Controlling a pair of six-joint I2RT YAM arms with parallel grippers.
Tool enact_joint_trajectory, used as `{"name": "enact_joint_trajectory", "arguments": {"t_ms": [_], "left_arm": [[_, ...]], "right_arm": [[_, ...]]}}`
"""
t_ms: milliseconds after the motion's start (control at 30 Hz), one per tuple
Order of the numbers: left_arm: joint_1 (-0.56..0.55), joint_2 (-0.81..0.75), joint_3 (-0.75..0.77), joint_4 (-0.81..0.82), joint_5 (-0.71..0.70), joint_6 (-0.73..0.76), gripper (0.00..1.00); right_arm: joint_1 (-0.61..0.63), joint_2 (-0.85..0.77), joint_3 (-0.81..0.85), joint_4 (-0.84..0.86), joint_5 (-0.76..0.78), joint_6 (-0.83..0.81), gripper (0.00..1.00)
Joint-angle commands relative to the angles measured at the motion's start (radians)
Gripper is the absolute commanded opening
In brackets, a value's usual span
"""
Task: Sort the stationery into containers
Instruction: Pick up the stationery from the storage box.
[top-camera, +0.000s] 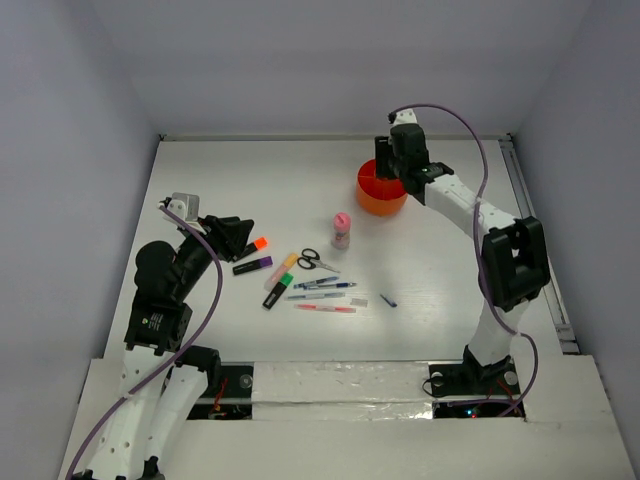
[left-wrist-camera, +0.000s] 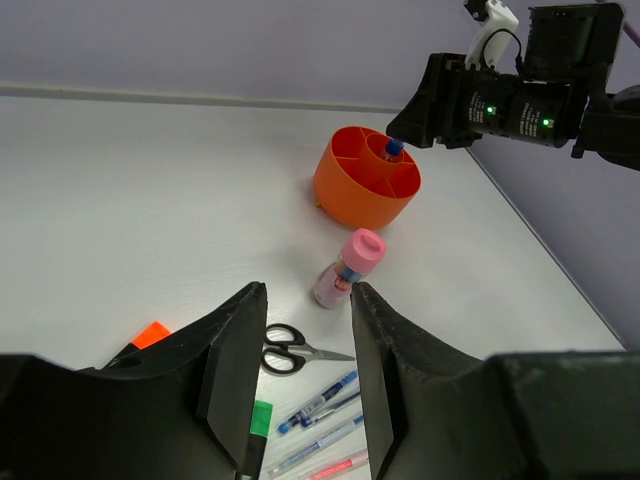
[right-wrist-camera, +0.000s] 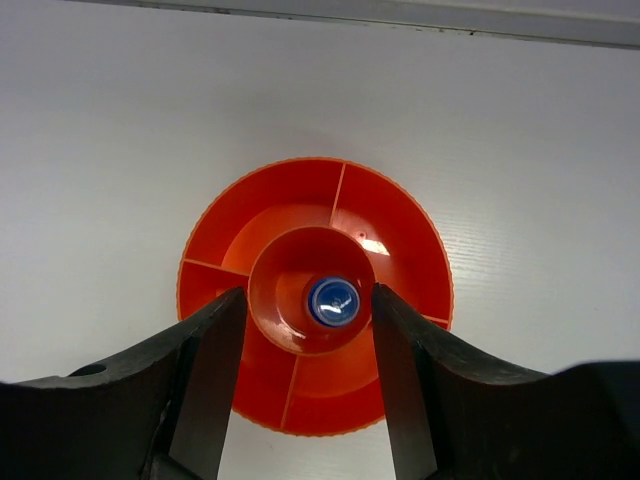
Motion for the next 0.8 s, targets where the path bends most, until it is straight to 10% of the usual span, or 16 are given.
{"name": "enact_joint_trajectory", "arguments": {"t_ms": [0, 467, 767], "left_arm": [[-0.006, 0.005, 0.016, 0.038, 0.007, 0.007, 0.36], [-0.006, 0.005, 0.019, 0.038, 0.010, 0.007, 0.36], [-0.006, 0.003, 0.018, 0.038, 0.011, 0.007, 0.36]], "right_arm": [[-0.001, 0.040, 0.074, -0.012, 0.023, -0.029, 0.58], [-0.001, 0.092, 0.099, -0.038, 0.042, -0.033, 0.53], [-0.001, 0.071, 0.085, -0.017, 0.048, -0.040, 0.30]]}}
